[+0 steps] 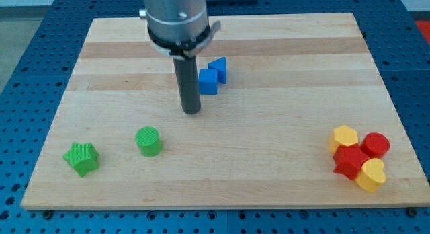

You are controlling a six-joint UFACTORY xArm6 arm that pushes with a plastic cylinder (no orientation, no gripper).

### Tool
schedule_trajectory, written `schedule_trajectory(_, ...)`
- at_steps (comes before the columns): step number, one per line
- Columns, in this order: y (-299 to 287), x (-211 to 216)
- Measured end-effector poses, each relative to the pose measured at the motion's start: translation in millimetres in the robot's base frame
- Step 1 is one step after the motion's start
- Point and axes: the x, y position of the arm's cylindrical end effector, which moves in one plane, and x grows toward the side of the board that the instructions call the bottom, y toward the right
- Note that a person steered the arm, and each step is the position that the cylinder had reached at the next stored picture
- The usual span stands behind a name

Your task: Move the yellow heart diagonally top left to the red star

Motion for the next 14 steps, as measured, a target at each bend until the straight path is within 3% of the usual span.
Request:
schedule_trajectory(1, 44, 4)
schedule_trajectory(4, 259, 4)
schedule_trajectory(6, 342, 34)
schedule_trajectory(11, 347, 146)
schedule_trajectory(14, 303, 136)
